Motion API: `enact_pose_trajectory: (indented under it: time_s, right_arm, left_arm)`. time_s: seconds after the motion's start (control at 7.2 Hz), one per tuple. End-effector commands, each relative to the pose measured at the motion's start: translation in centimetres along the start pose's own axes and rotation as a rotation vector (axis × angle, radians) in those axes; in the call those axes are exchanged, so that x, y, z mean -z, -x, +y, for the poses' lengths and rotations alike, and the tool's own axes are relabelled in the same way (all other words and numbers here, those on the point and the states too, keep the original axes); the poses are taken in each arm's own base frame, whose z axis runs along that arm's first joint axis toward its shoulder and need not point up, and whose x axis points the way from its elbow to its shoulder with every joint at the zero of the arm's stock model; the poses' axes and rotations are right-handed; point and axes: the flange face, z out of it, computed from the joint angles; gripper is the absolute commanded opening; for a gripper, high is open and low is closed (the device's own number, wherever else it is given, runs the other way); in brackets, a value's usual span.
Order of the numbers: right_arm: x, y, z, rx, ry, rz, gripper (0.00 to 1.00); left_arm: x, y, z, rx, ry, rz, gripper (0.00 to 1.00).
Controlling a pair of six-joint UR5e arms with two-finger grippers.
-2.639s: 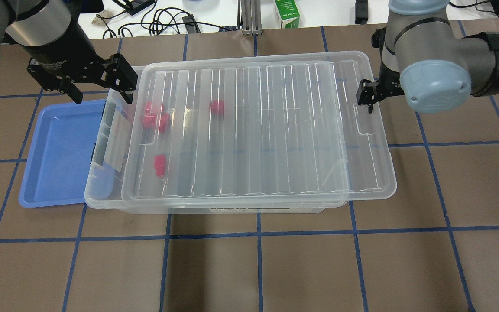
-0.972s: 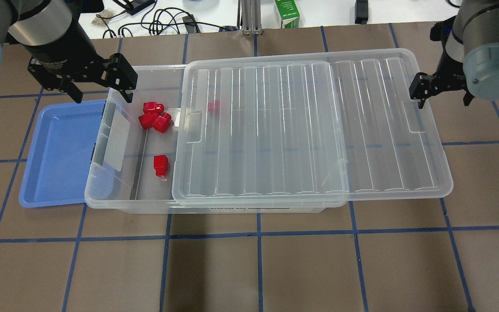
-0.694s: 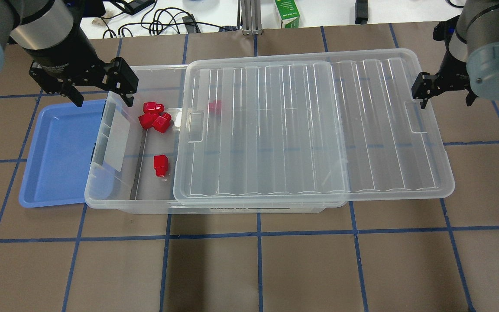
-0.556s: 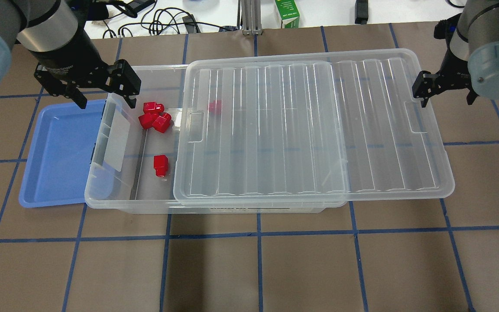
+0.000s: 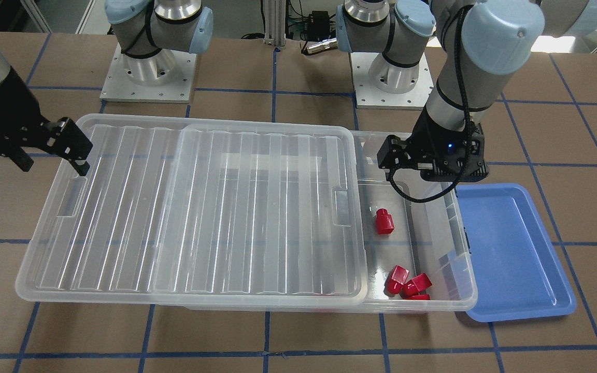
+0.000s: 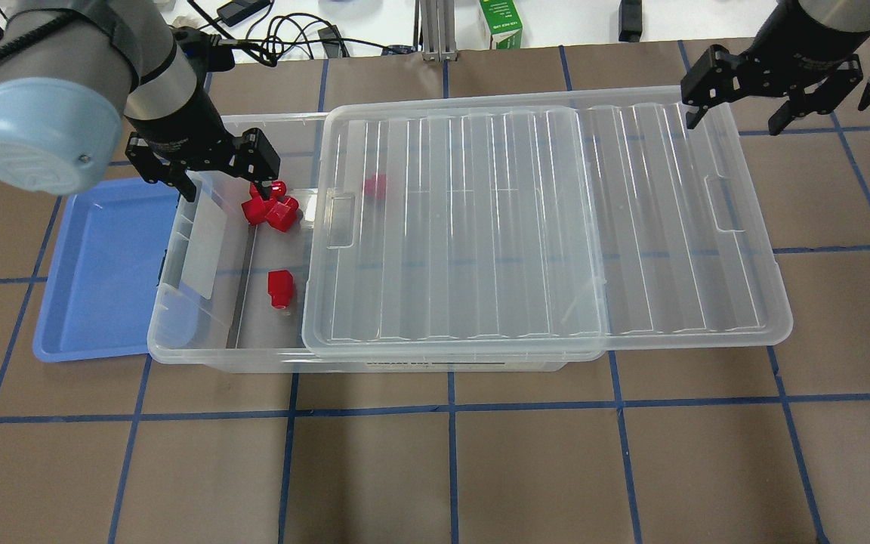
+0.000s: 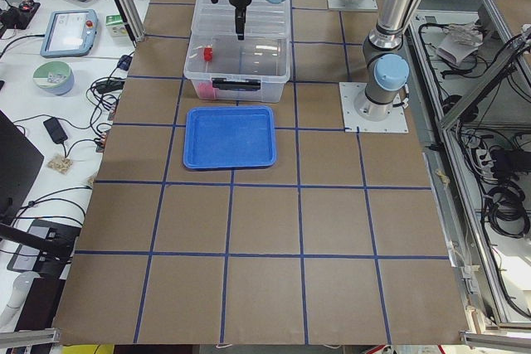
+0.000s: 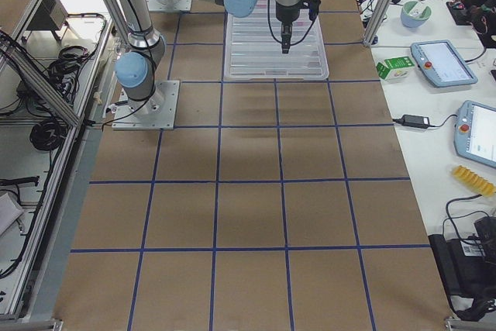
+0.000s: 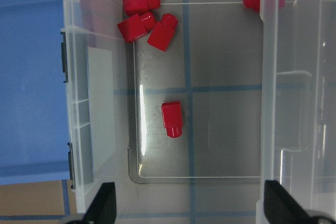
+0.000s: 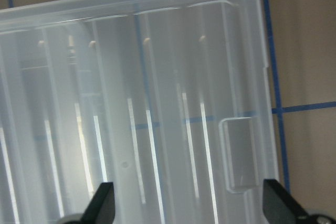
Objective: Place red block in blue tray from box
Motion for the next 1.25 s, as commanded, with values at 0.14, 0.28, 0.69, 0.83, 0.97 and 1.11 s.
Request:
enact_pose_trajectory:
  time_s: [0.14, 0.28, 0.69, 0.83, 0.97, 1.11]
  right_arm:
    - [1.3, 7.7, 2.7, -0.069, 0.003, -0.011, 1.0]
    - [1.2, 7.7, 2.6, -0.069, 0.004, -0.006, 1.0]
    - [1.1, 7.4, 2.8, -0.064, 0.002, 0.034, 1.0]
    - [1.1, 7.3, 2.6, -0.058, 0.0, 0.037, 1.0]
    - [1.2, 7.3, 2.7, -0.053, -0.002, 0.038, 1.0]
    - [1.2, 7.4, 2.8, -0.043, -0.002, 0.041, 1.0]
  left_arm:
    - [-8.4, 0.5, 1.3, 0.044, 0.007, 0.009, 1.0]
    - [-9.4, 0.6, 1.2, 0.043, 0.009, 0.008, 1.0]
    - [-13.8, 0.5, 1.5, 0.06, 0.059, 0.009, 1.0]
    - [-14.7, 0.6, 1.6, 0.062, 0.078, 0.009, 1.0]
    - [-15.6, 0.8, 1.7, 0.067, 0.078, 0.009, 1.0]
    - [-17.7, 1.4, 1.7, 0.081, 0.069, 0.01, 1.0]
